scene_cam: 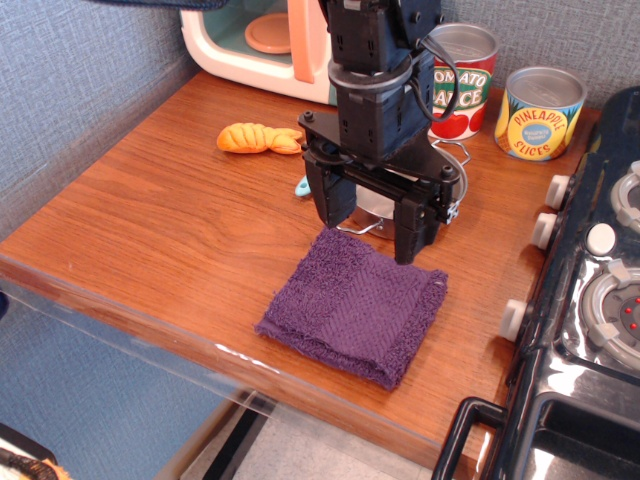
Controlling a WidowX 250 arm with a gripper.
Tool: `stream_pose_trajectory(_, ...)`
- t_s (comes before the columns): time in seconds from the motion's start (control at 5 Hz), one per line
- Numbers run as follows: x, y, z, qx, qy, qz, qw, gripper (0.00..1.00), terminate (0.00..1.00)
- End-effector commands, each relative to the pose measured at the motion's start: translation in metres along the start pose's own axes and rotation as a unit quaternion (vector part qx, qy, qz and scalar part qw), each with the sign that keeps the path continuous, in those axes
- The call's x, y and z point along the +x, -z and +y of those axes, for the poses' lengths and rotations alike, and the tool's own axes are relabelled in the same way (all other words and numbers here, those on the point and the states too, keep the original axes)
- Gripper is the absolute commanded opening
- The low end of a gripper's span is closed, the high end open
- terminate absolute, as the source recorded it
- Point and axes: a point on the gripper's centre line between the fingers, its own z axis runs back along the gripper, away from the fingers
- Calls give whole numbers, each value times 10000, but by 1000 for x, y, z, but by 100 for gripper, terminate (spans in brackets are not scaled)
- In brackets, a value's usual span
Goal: Place the pot on top of the purple towel
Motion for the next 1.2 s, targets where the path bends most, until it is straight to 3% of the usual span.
stream_pose_trajectory(0.0,0,0,0,0,0,0,10000,100,0)
stream_pose_trajectory(0.4,36,14,1,-51,-115,-69,9999,100,0)
stream_pose_trajectory(0.8,95,20,5,200,-330,-362,9986,100,0)
stream_pose_trajectory(1.0,110,35,6,282,-420,-377,9980,100,0)
